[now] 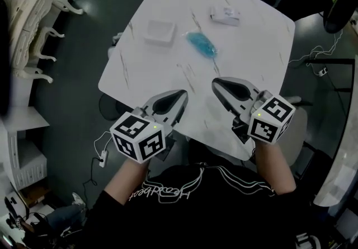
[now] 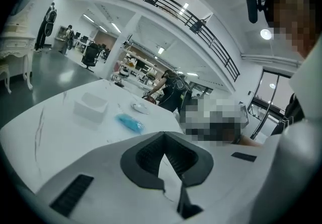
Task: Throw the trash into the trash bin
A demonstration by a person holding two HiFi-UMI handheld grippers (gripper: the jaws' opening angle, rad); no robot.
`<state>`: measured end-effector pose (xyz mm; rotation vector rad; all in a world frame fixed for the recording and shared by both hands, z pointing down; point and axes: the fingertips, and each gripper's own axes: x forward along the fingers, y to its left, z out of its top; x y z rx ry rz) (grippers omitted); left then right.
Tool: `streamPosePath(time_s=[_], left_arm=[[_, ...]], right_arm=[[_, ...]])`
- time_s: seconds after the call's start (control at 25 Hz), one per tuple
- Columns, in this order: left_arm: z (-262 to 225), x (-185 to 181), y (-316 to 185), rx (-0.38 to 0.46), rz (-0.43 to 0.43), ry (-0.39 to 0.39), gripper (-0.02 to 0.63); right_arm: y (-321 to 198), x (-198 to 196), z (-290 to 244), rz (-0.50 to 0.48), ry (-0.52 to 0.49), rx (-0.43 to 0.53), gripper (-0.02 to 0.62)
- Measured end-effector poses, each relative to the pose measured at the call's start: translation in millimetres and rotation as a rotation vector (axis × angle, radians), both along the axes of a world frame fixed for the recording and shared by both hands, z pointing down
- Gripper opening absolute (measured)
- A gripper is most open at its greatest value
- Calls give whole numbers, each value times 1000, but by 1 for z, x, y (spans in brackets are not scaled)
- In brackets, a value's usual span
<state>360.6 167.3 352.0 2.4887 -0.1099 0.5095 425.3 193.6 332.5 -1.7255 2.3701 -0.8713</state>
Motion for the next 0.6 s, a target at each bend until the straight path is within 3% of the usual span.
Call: streamPosePath(time_s=[0.2,0.6], left_arm=[[18,28,-21,-73,-13,-8,5],[49,48,-33,-114,12,-36,5]], right_arm=[[-24,26,24,6,46,-35,32],[-51,60,65,40,159,-94,34]])
